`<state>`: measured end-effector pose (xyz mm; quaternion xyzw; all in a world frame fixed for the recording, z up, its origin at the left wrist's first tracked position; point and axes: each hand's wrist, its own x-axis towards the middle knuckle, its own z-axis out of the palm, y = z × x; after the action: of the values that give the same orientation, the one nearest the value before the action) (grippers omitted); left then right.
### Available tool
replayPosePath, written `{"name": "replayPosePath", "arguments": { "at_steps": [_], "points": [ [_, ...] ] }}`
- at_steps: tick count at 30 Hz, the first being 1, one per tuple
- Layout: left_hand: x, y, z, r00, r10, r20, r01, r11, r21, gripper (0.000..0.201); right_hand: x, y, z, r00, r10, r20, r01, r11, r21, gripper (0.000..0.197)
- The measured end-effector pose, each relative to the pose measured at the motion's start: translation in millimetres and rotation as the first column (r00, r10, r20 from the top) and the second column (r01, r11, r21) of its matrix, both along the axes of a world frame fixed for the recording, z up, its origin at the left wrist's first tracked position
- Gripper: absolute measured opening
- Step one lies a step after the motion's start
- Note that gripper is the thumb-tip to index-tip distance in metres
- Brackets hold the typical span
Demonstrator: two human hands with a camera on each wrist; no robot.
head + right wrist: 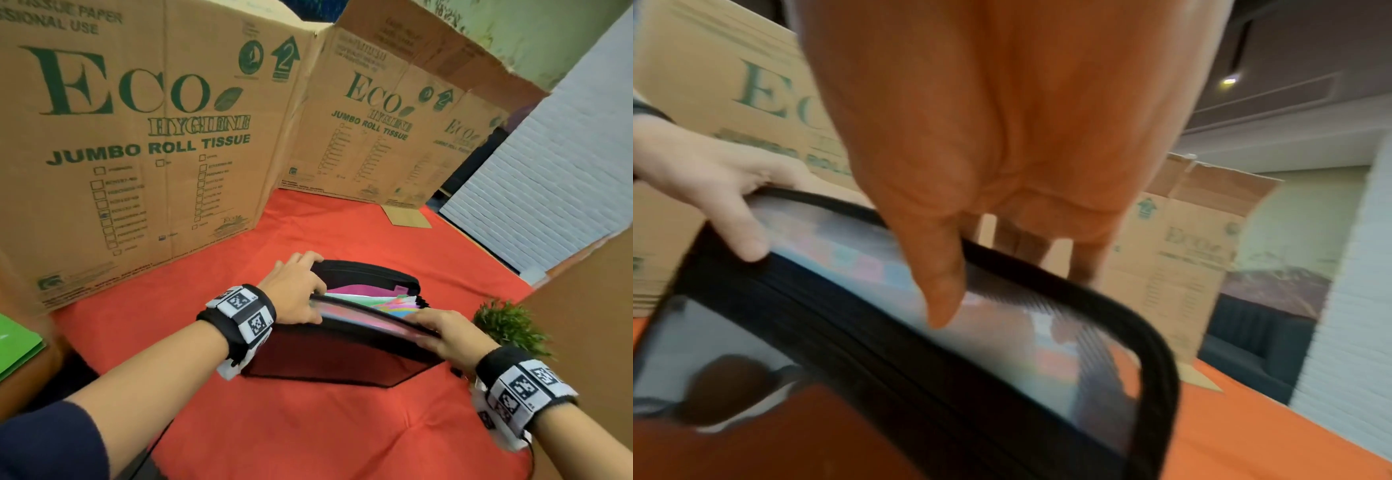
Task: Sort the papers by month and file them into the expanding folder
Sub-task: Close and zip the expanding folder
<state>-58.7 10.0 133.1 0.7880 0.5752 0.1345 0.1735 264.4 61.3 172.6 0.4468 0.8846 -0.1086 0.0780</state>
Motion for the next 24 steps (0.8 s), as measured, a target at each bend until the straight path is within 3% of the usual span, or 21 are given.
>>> {"name": "replayPosePath", "arguments": {
  "at_steps": [2, 4, 6, 8, 10, 11, 13, 15, 16, 18, 20, 22, 24],
  "points": [
    [0, 2, -3, 0.997, 0.01, 0.073, -0.013, 0.999, 0.043, 0.053, 5, 0, -4, 0.995, -0.06, -0.079, 0.064, 0.997, 0.044, 0.039],
    [-2, 4, -7, 0.986, 0.03, 0.163, -0.031, 0.999, 0.006, 0.073, 8, 2, -8, 0.98, -0.128, -0.151, 0.14, 0.988, 0.07, 0.066],
    [-2, 3, -10, 0.989, -0.016, 0.149, 0.015, 1.0, 0.009, 0.062, 8, 6, -8, 0.966, -0.233, -0.114, 0.243, 0.966, 0.085, 0.103],
    [-1, -1, -12, 0.991, -0.083, 0.1, 0.076, 0.995, 0.071, 0.035, 6, 9, -6, 0.941, -0.315, 0.123, 0.288, 0.937, 0.196, 0.122],
    [0, -5, -14, 0.99, -0.09, 0.104, 0.08, 0.992, 0.098, 0.027, 4, 12, -6, 0.889, -0.311, 0.336, 0.234, 0.94, 0.249, 0.113],
    [0, -6, -14, 0.99, -0.083, 0.113, 0.071, 0.991, 0.112, 0.031, 4, 14, -5, 0.88, -0.296, 0.371, 0.232, 0.95, 0.208, 0.097],
    [2, -3, -13, 0.99, -0.047, 0.132, 0.028, 0.99, 0.142, 0.036, 8, 17, -3, 0.89, -0.283, 0.357, 0.264, 0.959, 0.102, 0.06],
    [2, 1, -7, 0.981, 0.005, 0.196, -0.039, 0.985, 0.171, 0.036, 15, 12, 4, 0.906, -0.274, 0.322, 0.257, 0.962, 0.094, 0.042],
    [2, 5, -3, 0.961, 0.033, 0.274, -0.087, 0.979, 0.186, 0.033, 21, 9, 8, 0.927, -0.264, 0.266, 0.245, 0.964, 0.102, 0.035],
    [-2, 15, 4, 0.866, 0.084, 0.494, -0.196, 0.964, 0.18, 0.025, 36, 1, 14, 0.963, -0.268, 0.015, 0.267, 0.962, 0.053, 0.017],
    [-3, 26, 8, 0.793, 0.1, 0.6, -0.222, 0.966, 0.133, 0.023, 47, -9, 17, 0.939, -0.288, -0.189, 0.292, 0.956, -0.008, 0.011],
    [2, 34, 5, 0.84, 0.053, 0.541, -0.127, 0.987, 0.101, 0.026, 53, -15, 15, 0.918, -0.315, -0.24, 0.322, 0.947, -0.009, 0.011],
    [11, 39, -4, 0.888, 0.005, 0.46, -0.025, 0.999, 0.038, 0.028, 61, -17, 2, 0.888, -0.397, -0.231, 0.41, 0.912, 0.005, 0.023]
  ]
}}
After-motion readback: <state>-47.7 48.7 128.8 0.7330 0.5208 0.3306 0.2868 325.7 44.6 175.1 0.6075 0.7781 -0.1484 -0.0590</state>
